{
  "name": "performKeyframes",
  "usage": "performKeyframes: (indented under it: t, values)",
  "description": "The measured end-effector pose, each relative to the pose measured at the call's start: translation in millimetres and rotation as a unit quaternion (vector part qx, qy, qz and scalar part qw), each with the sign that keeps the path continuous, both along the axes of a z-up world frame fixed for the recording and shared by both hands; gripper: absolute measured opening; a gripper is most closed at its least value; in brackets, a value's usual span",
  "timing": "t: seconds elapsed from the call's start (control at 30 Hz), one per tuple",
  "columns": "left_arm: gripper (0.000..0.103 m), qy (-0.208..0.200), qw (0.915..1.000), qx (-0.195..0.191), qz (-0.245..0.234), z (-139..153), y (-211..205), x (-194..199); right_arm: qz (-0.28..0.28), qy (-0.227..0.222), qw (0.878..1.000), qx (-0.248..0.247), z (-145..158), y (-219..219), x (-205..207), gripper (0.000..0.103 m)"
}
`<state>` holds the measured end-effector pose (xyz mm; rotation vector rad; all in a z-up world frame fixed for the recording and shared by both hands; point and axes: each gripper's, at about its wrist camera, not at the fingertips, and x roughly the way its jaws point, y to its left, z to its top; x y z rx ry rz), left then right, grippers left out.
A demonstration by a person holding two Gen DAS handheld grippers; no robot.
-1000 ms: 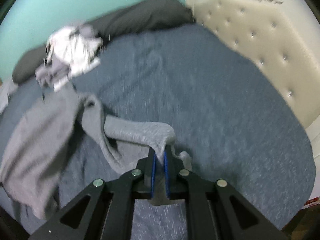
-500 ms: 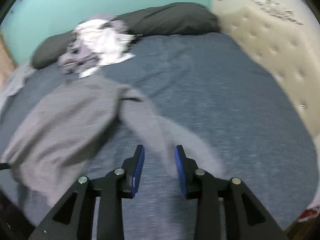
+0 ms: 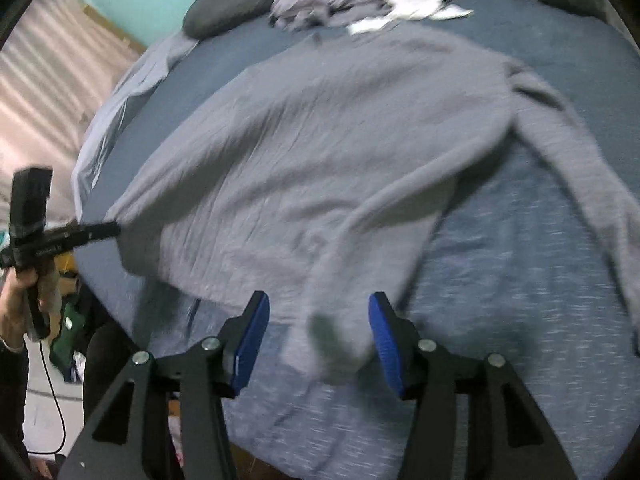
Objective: Fold clothes
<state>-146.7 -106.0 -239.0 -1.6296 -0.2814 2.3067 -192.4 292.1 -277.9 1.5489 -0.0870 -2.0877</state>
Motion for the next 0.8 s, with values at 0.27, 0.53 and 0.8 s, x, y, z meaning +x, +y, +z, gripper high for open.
performKeyframes:
  t: [0.27,0.53,0.8]
  values:
    - [0.003,0.003,1.0,0.0,0.001,1,2,3,0.016,-0.009,0.996,0.087,-25,-26,2,0.034]
    - [0.003,0.001,1.0,0.001,0.004,-2,-2,3,-0.015,0.016,0.998,0.059,-11,3,-5,0.004]
    - [0.003,0.0,1.0,0.001,0.0,-4,1,0,-0.092,0.06,0.994,0.024,33,83,-15,0.004]
